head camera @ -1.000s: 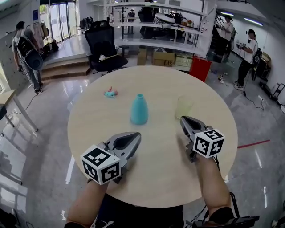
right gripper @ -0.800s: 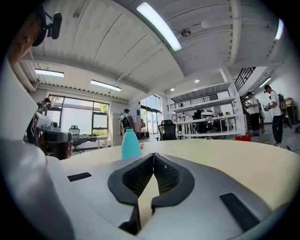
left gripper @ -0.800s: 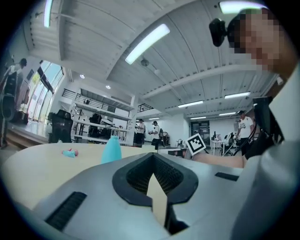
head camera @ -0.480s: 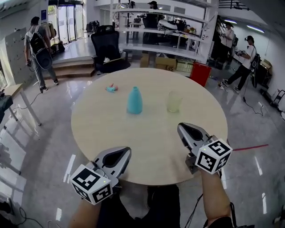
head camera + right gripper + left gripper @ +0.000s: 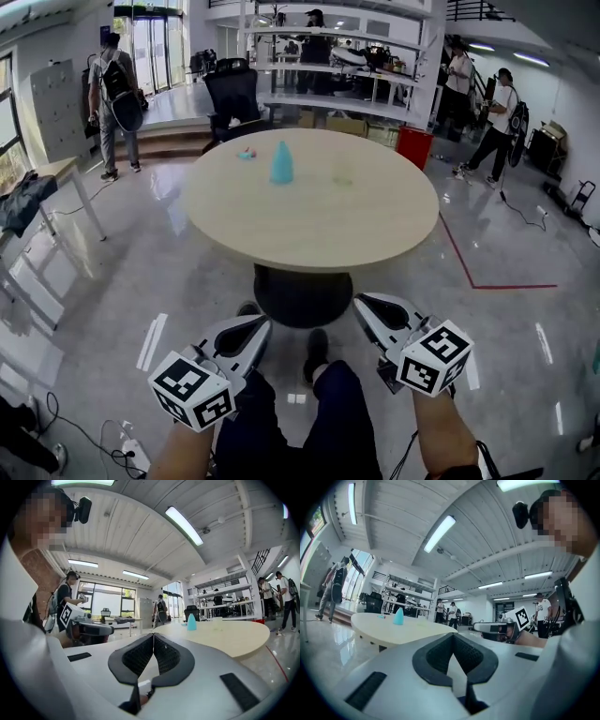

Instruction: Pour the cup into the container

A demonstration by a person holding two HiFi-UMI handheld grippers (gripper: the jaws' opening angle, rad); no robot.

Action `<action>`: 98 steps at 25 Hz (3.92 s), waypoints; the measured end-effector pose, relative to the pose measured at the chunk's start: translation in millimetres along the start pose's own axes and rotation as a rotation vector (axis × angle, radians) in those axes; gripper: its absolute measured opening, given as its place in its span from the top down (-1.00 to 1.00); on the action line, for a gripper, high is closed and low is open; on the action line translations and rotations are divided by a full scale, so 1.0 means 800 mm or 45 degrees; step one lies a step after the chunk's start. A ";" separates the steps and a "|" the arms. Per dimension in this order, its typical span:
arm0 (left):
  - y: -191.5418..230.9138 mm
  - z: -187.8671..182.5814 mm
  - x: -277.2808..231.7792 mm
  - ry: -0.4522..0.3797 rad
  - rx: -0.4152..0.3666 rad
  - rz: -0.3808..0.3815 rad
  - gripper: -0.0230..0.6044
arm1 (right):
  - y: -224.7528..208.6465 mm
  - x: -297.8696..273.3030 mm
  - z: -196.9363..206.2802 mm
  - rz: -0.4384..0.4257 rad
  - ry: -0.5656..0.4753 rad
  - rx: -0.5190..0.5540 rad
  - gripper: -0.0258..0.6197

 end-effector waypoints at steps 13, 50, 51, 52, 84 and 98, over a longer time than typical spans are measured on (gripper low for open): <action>-0.266 0.026 0.219 0.018 0.002 0.094 0.95 | 0.243 0.258 0.007 0.031 0.018 -0.037 0.90; -0.548 0.071 0.564 0.035 0.074 0.066 0.95 | 0.570 0.541 0.013 0.078 0.004 -0.159 0.90; -0.553 0.073 0.568 0.042 0.077 0.068 0.95 | 0.573 0.547 0.013 0.087 0.000 -0.166 0.90; -0.557 0.074 0.572 0.048 0.080 0.068 0.95 | 0.576 0.552 0.012 0.097 -0.005 -0.171 0.90; -0.581 0.037 0.625 -0.049 0.021 -0.004 0.95 | 0.626 0.616 -0.009 0.202 -0.088 -0.158 0.90; -0.563 0.044 0.614 -0.057 0.043 -0.014 0.95 | 0.625 0.603 -0.007 0.197 -0.051 -0.081 0.91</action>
Point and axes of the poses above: the fingertips, and each gripper's own axes: x backward along the fingers, y to its left, z out of its underside, the point moved 6 cm from there along x, backward along the fingers, and after that the axes turned 5 degrees about -y, right-handed, at the moved point
